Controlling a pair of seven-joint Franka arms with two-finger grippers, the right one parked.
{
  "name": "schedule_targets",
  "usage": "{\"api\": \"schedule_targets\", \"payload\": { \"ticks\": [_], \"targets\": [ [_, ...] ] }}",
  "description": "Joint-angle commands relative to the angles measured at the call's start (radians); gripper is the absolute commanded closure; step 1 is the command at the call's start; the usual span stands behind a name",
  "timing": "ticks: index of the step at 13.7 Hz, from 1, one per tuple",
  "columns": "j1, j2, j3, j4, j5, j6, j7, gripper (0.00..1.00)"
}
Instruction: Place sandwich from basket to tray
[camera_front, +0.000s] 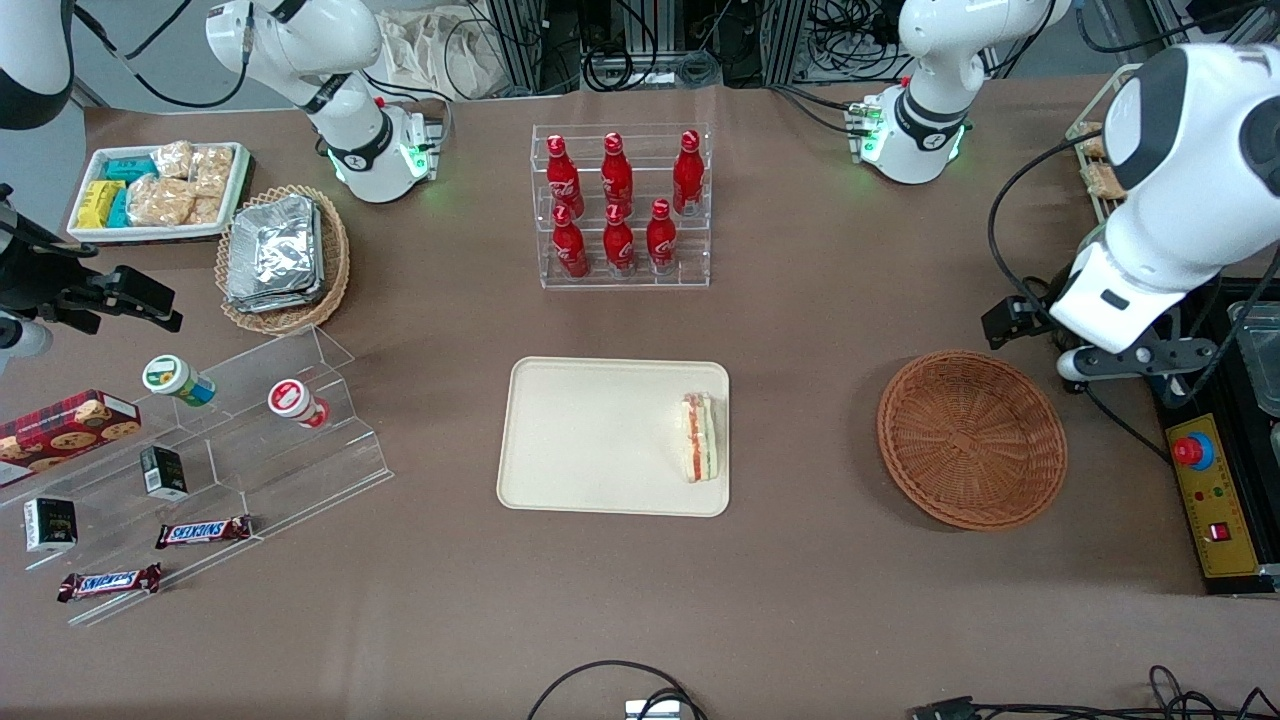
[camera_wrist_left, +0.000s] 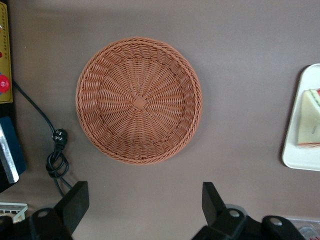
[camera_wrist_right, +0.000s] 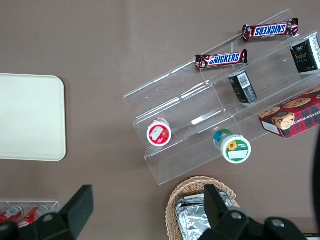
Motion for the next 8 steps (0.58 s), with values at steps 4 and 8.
{"api": "schedule_targets", "payload": {
  "ticks": [4,8],
  "targets": [
    [-0.005,0.016,-0.014,0.026,-0.014,-0.033,0.01,0.0],
    [-0.002,0.005,-0.014,0.021,-0.007,-0.058,0.014,0.0]
  ]
}}
